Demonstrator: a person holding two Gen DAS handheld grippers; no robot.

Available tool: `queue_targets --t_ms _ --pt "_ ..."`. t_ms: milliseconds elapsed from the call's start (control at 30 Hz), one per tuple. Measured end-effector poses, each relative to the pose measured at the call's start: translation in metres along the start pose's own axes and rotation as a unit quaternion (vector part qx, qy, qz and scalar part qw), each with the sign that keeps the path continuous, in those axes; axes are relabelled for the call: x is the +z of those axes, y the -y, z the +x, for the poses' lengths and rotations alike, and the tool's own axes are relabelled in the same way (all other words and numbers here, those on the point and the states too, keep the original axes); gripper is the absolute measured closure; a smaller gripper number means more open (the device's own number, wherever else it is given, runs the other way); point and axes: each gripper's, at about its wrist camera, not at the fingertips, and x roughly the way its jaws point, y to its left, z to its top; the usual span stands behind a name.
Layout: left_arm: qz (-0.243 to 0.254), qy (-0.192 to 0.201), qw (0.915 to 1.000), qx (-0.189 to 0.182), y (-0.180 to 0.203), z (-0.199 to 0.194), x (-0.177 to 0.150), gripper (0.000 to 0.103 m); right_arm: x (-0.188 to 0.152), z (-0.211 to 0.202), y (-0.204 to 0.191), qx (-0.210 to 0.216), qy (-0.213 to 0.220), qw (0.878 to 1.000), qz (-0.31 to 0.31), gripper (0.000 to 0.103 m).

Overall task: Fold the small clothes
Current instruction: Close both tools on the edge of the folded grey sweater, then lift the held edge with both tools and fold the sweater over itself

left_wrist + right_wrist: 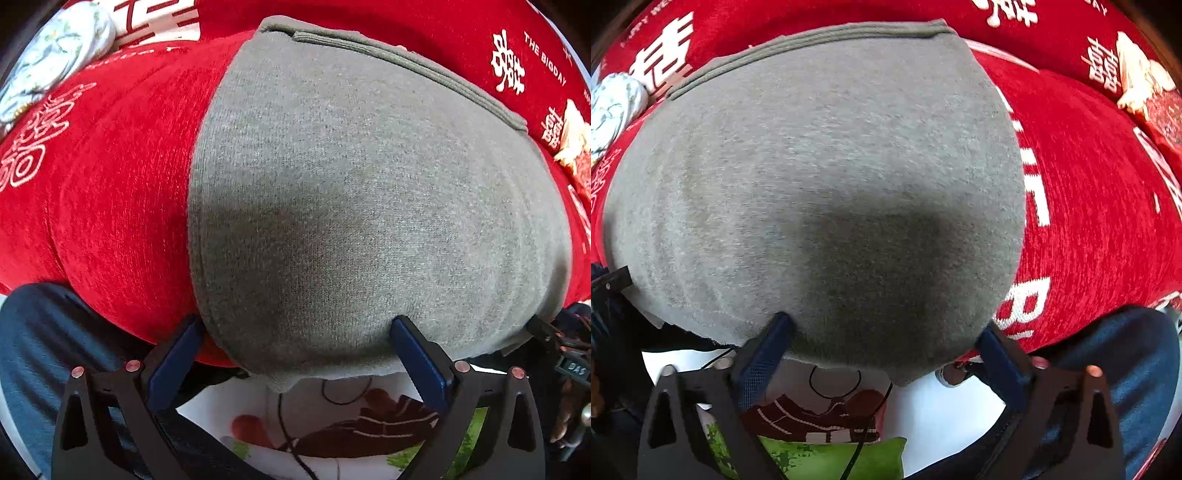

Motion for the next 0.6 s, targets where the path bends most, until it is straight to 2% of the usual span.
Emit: queue_targets --t_ms 67,100,133,167,200,333,433,600 --pt "0.007 0.003 0.9999 -0.011 0.002 -0.005 -0.001 0.021 -0.001 -0.006 -0.005 -0.002 0.010 1.000 -0.013 0.030" --pt "0.013 0.005 0.9998 -0.014 0.003 -0.008 -0.002 0.037 -0.001 -0.009 -0.006 0.000 0.015 1.000 -0.019 0.037" --pt "0.019 0.006 0.9996 -0.020 0.004 -0.010 -0.002 0.058 -0.002 -0.014 -0.009 0.006 0.021 0.999 -0.025 0.054" --pt "0.025 0.006 0.9993 -0.027 0.005 -0.014 -0.004 0.070 -0.002 -0.017 -0.009 0.014 0.026 0.999 -0.027 0.076" --pt "0.030 0.003 0.9988 -0.038 0.007 -0.017 -0.006 0.083 -0.002 -0.021 -0.009 0.029 0.031 0.999 -0.027 0.084" --pt "0.032 0.015 0.9978 -0.056 -0.002 -0.032 -0.003 0.086 0.001 -0.031 0.004 0.095 0.046 0.994 -0.007 0.087" --pt "0.029 0.039 0.9957 -0.079 -0.007 -0.053 0.004 0.086 0.005 -0.046 0.016 0.155 0.078 0.985 0.016 0.087" --pt "0.020 0.091 0.9917 -0.088 -0.011 -0.087 0.034 0.086 0.028 -0.075 0.038 0.199 0.142 0.968 0.051 0.087"
